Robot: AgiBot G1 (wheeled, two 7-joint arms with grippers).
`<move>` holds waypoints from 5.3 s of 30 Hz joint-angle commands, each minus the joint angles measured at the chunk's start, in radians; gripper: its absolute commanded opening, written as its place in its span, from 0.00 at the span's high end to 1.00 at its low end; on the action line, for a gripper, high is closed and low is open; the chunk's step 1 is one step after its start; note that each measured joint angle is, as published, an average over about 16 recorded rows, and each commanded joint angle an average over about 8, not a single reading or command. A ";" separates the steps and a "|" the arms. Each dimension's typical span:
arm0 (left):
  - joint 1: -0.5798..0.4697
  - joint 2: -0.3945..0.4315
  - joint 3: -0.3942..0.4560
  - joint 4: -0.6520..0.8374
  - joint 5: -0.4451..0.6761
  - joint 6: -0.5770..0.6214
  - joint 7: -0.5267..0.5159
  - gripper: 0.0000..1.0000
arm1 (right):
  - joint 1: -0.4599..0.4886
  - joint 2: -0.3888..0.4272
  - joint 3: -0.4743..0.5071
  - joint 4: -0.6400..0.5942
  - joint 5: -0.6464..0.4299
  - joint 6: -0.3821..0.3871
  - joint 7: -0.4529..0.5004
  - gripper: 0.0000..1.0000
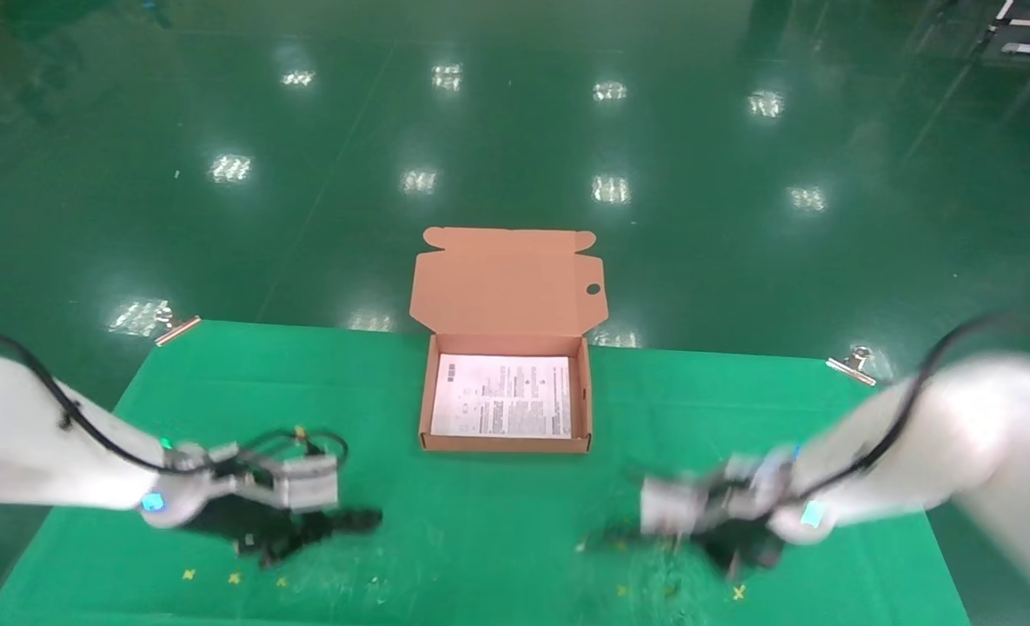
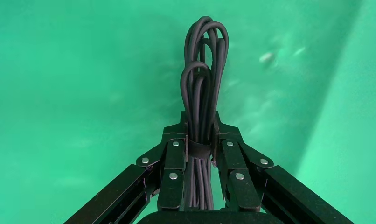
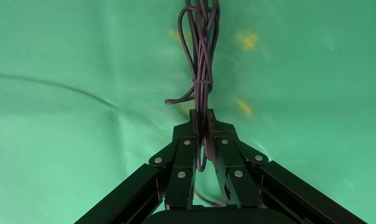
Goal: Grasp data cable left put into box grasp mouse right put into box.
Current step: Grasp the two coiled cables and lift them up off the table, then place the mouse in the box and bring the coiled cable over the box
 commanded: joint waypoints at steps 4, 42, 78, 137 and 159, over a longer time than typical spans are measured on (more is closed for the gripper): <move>-0.024 -0.039 -0.011 -0.073 -0.001 -0.011 0.004 1.00 | 0.087 0.064 0.029 0.097 -0.045 0.005 0.065 1.00; 0.022 -0.103 -0.063 -0.693 0.342 -0.382 -0.346 1.00 | 0.363 -0.276 0.105 -0.200 0.099 0.452 -0.294 1.00; 0.067 -0.131 -0.068 -0.690 0.626 -0.313 -0.519 1.00 | 0.206 -0.301 -0.204 -0.196 0.445 0.528 -0.325 1.00; 0.207 0.202 0.145 -0.395 0.377 -0.705 -0.189 1.00 | 0.264 0.115 -0.397 0.101 0.374 0.565 0.073 0.00; 0.189 0.202 0.264 -0.367 0.260 -0.778 -0.137 0.00 | 0.305 0.213 -0.430 0.267 0.256 0.522 0.223 0.00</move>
